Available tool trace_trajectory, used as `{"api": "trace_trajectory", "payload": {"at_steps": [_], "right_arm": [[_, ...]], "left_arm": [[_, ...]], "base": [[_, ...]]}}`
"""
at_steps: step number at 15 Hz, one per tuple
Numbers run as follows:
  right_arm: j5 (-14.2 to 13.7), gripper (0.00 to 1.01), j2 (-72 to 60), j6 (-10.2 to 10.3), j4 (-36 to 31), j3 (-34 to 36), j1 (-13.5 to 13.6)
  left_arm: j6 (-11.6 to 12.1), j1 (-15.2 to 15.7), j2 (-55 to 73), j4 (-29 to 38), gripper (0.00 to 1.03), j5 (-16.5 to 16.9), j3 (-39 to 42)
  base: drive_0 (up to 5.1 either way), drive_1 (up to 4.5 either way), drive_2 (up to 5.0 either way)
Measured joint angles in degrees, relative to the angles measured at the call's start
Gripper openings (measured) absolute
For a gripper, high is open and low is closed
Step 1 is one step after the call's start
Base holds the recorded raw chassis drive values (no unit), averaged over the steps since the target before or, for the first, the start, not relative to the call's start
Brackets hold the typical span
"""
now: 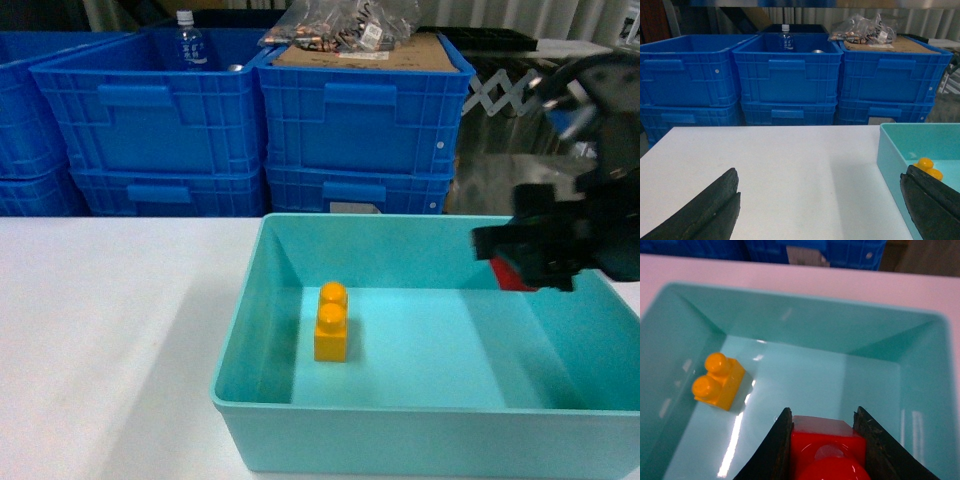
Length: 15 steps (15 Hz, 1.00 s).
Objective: Pick red block from blue box to shelf
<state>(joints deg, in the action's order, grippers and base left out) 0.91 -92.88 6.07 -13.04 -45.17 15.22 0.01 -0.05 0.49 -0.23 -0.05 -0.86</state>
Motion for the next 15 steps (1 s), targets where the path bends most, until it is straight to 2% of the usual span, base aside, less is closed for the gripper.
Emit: {"api": "trace_trajectory", "payload": {"at_steps": [3,4,6,7,8,9,11,14,15], "right_arm": [[1.40,0.30,28.41,-0.33,-4.04,16.76,-5.40],[0.52,0.30,37.11,-1.27,-4.66,21.22,-5.90],[0.63,0.30,42.27,-1.95,-5.11,22.40,-5.86],[-5.68,0.30,41.99,-3.65,-15.47,24.72,-4.81],[-8.66,0.30,42.66,-4.59,-19.41,28.24,-5.22],[-8.98,0.30,43.67,-4.85,-20.11,30.71,-6.03],[-8.63,0.30,47.39,-5.31,-20.11,33.83,-7.98],[-6.54,0.29,52.22,-5.66,-19.21,36.74,-9.70],[-1.53,0.29,56.46,-5.70,-16.79,39.34,-14.97]], "left_arm": [[0.00,0.00,0.00,0.02,0.98,0.00,0.00],[0.00,0.00,0.00,0.02,0.98,0.00,0.00],[0.00,0.00,0.00,0.04,0.98,0.04,0.00],[0.00,0.00,0.00,0.02,0.98,0.04,0.00],[0.00,0.00,0.00,0.04,0.98,0.00,0.00],[0.00,0.00,0.00,-0.09,0.98,-0.02,0.00],[0.00,0.00,0.00,0.00,0.98,0.00,0.00],[0.00,0.00,0.00,0.00,0.98,0.00,0.00],[0.00,0.00,0.00,0.02,0.98,0.02,0.00]], "base": [[0.0,0.00,0.0],[0.0,0.00,0.0],[0.0,0.00,0.0],[0.0,0.00,0.0],[0.0,0.00,0.0],[0.0,0.00,0.0],[0.0,0.00,0.0],[0.0,0.00,0.0],[0.0,0.00,0.0]]}}
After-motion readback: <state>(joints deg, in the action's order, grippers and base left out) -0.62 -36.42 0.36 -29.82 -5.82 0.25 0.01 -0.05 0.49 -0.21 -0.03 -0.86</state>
